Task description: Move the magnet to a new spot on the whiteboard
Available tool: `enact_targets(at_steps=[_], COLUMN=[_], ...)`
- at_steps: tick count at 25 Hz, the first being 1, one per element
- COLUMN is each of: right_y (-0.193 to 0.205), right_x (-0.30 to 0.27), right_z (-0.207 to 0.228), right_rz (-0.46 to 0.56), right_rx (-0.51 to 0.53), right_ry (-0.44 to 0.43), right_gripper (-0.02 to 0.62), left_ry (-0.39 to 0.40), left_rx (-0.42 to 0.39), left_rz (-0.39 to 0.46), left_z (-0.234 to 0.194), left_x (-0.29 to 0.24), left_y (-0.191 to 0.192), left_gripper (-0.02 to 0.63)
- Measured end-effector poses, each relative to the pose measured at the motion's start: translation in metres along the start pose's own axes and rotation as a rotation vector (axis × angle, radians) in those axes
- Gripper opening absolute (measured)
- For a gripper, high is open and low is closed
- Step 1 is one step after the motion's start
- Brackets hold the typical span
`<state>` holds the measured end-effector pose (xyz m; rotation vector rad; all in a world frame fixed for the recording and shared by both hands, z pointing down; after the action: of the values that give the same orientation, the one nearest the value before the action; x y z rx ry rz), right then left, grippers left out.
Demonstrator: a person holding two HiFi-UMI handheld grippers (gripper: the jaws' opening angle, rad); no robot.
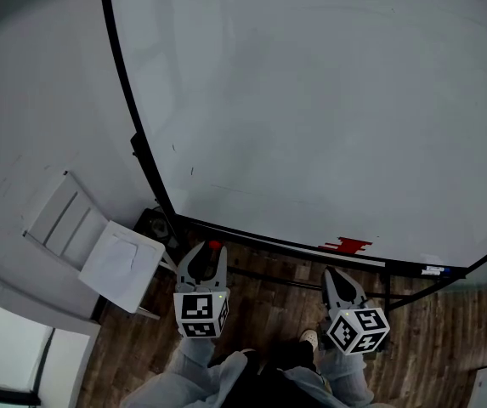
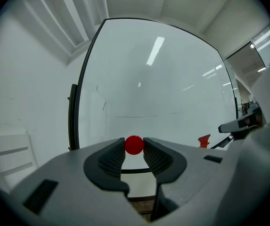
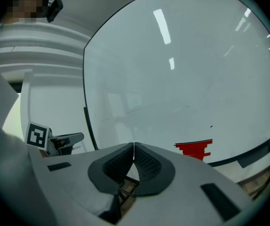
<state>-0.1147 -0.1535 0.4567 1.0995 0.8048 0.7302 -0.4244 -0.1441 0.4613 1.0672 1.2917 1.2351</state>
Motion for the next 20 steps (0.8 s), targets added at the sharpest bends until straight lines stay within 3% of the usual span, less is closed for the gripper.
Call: enact_targets(at_steps=[10, 20], right_y=[-0.037, -0.134], right_x=[-0.006, -0.011], right_z=[-0.008, -0.025], right_rz=[0.083, 0.242], right_rx=[0.076, 0.259], right_ry=[-0.037, -0.083], right_gripper=[0.028, 0.026], left_ry=[-0.004, 0.029], left_rx=[-0.038, -0.120], left_rz=[0.031, 0.216], left_z=[-0.023, -0.030], left_x=[0.004, -0.023], left_y=[-0.023, -0.119], left_gripper=[0.124, 0.124])
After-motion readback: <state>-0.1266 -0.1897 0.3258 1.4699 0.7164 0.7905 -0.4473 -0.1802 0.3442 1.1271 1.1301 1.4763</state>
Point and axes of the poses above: the fingertips, and each gripper's own axes: x backward along the fingers, z to its right, y out of its underside, the point moved 9 cm from there along x, backward along the fingers, and after that the axes turned 2 degrees about -x, right-handed, at the moved point
